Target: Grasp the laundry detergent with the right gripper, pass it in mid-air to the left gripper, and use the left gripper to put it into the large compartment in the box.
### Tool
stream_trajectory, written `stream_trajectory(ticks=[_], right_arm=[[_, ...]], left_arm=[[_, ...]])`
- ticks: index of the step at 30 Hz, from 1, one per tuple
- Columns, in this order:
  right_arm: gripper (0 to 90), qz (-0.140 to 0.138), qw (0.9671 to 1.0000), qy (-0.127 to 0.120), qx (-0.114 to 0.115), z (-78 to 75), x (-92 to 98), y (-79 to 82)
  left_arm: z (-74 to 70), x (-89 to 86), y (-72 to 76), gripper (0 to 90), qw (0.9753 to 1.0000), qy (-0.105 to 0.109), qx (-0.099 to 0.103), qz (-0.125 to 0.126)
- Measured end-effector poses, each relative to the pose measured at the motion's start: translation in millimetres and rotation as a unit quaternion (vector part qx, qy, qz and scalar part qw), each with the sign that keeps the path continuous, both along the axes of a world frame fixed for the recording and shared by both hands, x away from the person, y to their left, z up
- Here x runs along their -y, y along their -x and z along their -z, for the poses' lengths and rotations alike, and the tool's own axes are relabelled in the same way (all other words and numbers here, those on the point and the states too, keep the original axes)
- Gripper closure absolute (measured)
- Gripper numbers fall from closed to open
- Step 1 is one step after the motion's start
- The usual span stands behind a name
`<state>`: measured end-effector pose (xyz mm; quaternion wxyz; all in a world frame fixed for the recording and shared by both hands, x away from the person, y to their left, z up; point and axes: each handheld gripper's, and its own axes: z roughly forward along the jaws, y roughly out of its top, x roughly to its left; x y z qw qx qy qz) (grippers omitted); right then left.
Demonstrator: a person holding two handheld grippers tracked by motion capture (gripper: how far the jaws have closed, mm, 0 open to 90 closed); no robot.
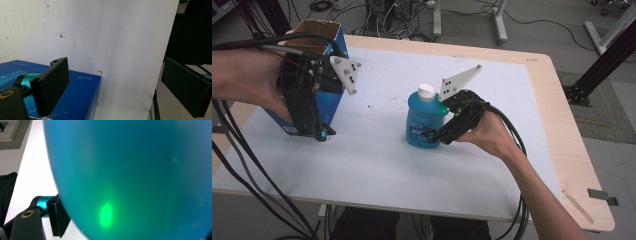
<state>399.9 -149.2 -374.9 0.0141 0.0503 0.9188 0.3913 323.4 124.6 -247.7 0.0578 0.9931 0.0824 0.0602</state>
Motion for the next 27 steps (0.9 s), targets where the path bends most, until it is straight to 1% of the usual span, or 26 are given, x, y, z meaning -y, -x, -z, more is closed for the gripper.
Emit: stream_trajectory(ticks=[3, 7, 8, 9, 12, 13, 16, 19, 23, 27], right_arm=[[17.6, 0.001, 1.0000, -0.003, 0.003, -0.4, 0.7, -0.8], [18.2, 0.004, 1.0000, -0.003, -0.001, -0.5, 1.3, -1.3], [21.5, 0.005, 1.0000, -0.004, -0.002, -0.4, 1.2, -1.3], [24.0, 0.000, 1.0000, -0.006, -0.002, -0.6, 1.6, -1.4], [24.1, -0.002, 1.0000, -0.008, 0.000, -0.4, 1.2, -1.3], [24.2, -0.003, 1.0000, -0.008, -0.001, -0.2, 0.9, -1.3], [25.7, -0.005, 1.0000, -0.004, -0.004, 0.2, -0.2, -0.5], [27.2, -0.008, 0.9999, -0.006, -0.002, 0.3, -1.0, -0.7], [29.6, -0.010, 0.9999, -0.008, -0.006, 0.3, -0.8, -1.0], [30.1, -0.012, 0.9999, -0.009, -0.008, -0.1, -0.3, -1.3]], left_arm=[[0.2, -0.2, 0.4, 8.1, 1.0000, 0.001, -0.001, -0.002], [0.2, -0.4, 0.4, 8.1, 1.0000, 0.004, 0.000, -0.003], [-0.2, -0.4, 0.5, 8.1, 1.0000, 0.004, -0.001, -0.002], [-0.3, -0.4, 0.5, 8.1, 1.0000, 0.004, 0.000, -0.001], [-0.4, -0.4, 0.5, 8.1, 1.0000, 0.004, 0.000, 0.001], [0.0, -0.4, 1.1, 8.1, 1.0000, 0.005, -0.001, -0.003], [0.1, -0.3, 0.8, 8.1, 1.0000, 0.003, 0.000, -0.002], [0.2, -0.2, 0.8, 8.1, 1.0000, 0.003, 0.000, -0.001], [0.2, -0.5, 0.5, 8.1, 1.0000, 0.003, 0.000, -0.001], [0.4, -0.6, 0.1, 8.1, 1.0000, 0.003, 0.000, -0.001]])
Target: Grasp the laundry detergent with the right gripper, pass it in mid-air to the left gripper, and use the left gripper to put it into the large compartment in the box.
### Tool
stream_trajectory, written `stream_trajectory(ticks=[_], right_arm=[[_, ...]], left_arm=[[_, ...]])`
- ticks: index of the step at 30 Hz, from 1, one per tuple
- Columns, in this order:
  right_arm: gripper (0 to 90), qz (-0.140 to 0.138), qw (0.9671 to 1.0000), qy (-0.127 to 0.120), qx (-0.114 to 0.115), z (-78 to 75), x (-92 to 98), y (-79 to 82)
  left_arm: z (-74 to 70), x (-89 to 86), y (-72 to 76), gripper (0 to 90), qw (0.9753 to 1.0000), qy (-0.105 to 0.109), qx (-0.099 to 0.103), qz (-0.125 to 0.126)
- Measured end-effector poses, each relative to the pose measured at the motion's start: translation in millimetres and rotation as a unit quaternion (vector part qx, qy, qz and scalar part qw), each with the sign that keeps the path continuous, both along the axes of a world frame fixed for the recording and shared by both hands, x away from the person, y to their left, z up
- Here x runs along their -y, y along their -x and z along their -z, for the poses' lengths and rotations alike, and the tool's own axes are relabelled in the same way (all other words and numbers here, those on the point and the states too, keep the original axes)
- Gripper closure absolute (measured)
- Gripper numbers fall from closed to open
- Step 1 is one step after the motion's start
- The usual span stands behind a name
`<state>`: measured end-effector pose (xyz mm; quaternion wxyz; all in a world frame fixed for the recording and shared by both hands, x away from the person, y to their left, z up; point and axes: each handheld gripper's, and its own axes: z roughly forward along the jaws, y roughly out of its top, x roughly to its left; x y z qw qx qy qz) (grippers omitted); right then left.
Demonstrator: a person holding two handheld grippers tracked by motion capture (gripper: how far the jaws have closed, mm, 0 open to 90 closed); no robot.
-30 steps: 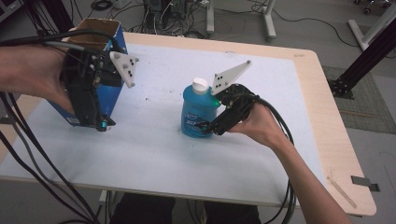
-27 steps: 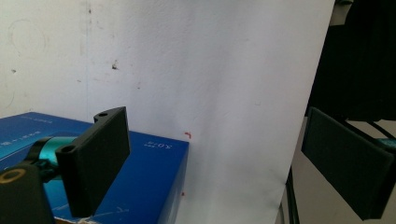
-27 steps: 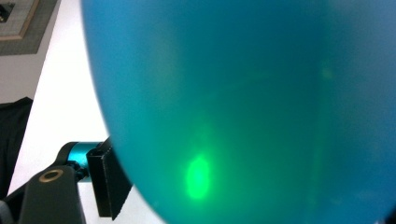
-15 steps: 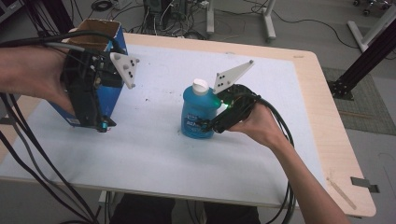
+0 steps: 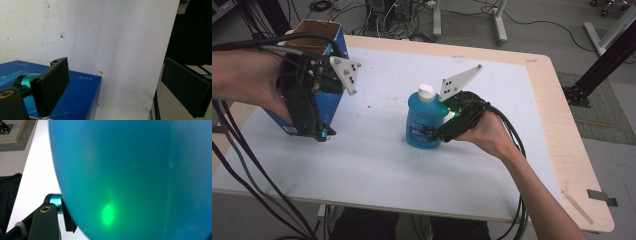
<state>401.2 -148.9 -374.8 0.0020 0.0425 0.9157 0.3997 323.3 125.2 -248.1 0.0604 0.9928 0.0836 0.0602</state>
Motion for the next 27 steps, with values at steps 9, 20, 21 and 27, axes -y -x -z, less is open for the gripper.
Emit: stream_trajectory(ticks=[9, 20, 21, 27], right_arm=[[34.8, 0.000, 1.0000, -0.004, -0.001, -0.3, 0.5, -0.4], [37.0, -0.003, 0.9999, -0.008, -0.008, -0.7, -0.3, -0.5], [37.5, -0.004, 0.9999, -0.008, -0.009, -0.5, -0.8, -0.5], [38.1, -0.003, 1.0000, -0.004, -0.009, -0.3, -2.2, -0.4]], left_arm=[[-0.5, 1.3, 0.4, 8.1, 1.0000, 0.000, 0.001, 0.001], [-0.2, 2.1, 0.6, 8.1, 1.0000, 0.001, 0.001, 0.000], [-0.2, 1.8, 0.8, 8.1, 1.0000, 0.001, 0.002, -0.001], [-0.2, 1.2, 0.7, 8.1, 1.0000, 0.000, 0.002, 0.000]])
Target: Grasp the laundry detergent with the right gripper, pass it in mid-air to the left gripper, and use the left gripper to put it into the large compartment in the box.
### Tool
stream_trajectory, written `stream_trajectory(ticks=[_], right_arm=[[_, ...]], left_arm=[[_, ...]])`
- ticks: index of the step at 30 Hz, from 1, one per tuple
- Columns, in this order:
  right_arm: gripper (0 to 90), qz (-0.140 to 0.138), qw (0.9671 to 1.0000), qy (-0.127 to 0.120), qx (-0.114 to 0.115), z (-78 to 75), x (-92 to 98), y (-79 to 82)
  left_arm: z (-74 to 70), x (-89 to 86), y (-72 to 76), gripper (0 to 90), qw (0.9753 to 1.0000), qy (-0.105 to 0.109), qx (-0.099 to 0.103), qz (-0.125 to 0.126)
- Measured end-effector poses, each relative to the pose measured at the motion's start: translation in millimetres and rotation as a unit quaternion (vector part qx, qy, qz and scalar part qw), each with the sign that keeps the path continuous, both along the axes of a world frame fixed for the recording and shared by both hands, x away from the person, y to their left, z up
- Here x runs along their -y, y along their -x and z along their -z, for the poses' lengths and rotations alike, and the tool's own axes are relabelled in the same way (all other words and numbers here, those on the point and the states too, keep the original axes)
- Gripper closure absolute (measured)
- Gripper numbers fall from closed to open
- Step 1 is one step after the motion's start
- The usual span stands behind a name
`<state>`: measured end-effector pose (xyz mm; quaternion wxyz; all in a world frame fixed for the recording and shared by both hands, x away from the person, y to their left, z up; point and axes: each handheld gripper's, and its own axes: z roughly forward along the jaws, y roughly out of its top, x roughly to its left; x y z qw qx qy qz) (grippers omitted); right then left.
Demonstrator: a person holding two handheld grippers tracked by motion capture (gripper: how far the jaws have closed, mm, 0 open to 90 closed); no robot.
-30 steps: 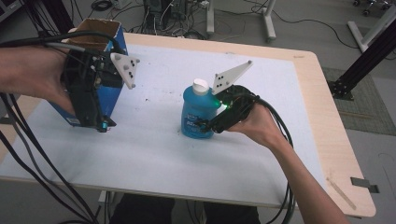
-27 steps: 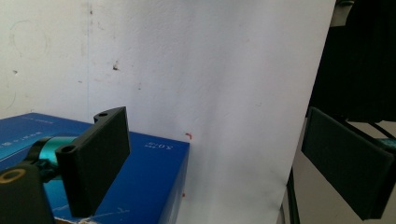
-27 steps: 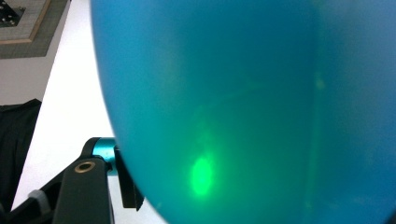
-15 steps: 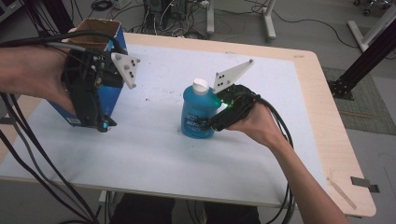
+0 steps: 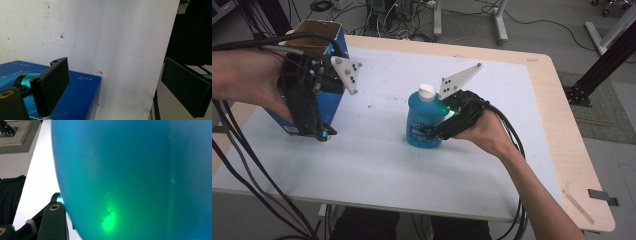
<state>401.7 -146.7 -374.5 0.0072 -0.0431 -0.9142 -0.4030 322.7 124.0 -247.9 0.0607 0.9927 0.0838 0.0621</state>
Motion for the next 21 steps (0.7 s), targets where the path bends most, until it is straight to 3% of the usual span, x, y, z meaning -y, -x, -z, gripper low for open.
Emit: stream_trajectory(ticks=[21], right_arm=[[45.2, -0.012, 0.9998, -0.010, 0.007, 2.1, 0.9, -2.9]], left_arm=[[-2.9, 3.4, -4.2, 8.1, 0.9999, 0.012, -0.003, 0.000]])
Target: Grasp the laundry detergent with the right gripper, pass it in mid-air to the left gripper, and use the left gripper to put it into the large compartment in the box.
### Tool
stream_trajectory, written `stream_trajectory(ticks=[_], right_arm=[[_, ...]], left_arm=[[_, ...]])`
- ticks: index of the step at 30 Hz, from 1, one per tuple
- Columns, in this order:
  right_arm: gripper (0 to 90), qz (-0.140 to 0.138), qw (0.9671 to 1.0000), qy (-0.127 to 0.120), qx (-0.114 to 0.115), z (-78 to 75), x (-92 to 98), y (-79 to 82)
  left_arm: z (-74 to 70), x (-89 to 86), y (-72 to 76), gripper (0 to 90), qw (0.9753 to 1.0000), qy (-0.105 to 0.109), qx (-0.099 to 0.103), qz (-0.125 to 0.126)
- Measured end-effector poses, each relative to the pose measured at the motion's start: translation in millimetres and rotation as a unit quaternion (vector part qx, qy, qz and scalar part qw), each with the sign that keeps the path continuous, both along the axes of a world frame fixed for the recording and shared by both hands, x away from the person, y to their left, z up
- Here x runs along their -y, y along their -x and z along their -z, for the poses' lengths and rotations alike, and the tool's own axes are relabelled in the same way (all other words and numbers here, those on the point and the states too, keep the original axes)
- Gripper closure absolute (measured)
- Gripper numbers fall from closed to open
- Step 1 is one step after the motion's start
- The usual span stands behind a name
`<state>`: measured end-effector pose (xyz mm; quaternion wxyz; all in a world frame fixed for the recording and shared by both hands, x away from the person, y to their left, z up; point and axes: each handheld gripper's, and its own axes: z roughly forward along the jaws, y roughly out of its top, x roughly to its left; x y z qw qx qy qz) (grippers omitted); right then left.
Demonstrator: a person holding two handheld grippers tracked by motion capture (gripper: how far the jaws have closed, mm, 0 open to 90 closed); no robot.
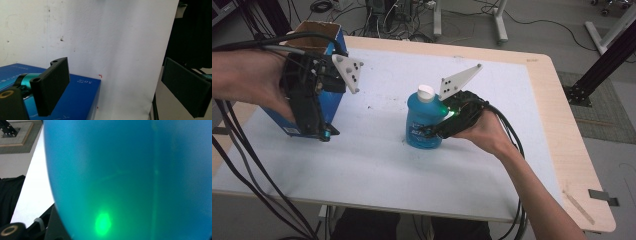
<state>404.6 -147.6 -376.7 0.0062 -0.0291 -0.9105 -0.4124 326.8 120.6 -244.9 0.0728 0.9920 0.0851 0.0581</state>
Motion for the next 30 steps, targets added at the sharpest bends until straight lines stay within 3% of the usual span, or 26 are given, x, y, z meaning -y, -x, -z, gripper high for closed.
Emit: stream_trajectory(ticks=[4, 7, 15, 21, 25, 30], right_arm=[[45.3, -0.005, 0.9998, 0.009, 0.015, -6.4, -2.7, 1.1], [45.3, -0.013, 0.9997, 0.001, 0.021, -19.1, -3.3, 0.3], [45.2, -0.038, 0.9987, -0.005, 0.035, -54.5, -11.2, 0.2], [45.2, -0.039, 0.9989, -0.007, 0.024, -55.4, -14.3, -3.8], [45.2, -0.044, 0.9987, 0.002, 0.027, -52.6, -17.3, -3.9], [45.2, -0.043, 0.9989, -0.005, 0.019, -53.3, -17.1, -4.0]], left_arm=[[-5.2, 3.2, -4.6, 8.1, 1.0000, 0.007, 0.004, 0.002], [-9.7, 8.6, -11.0, 8.1, 0.9998, 0.018, 0.004, 0.011], [-23.9, 35.6, -32.7, 8.1, 0.9971, 0.072, 0.004, 0.025], [-31.0, 60.9, -43.9, 8.1, 0.9956, 0.087, 0.004, 0.036], [-26.6, 76.0, -53.3, 8.1, 0.9955, 0.085, -0.004, 0.041], [-18.4, 90.4, -61.1, 8.2, 0.9953, 0.087, -0.007, 0.042]])
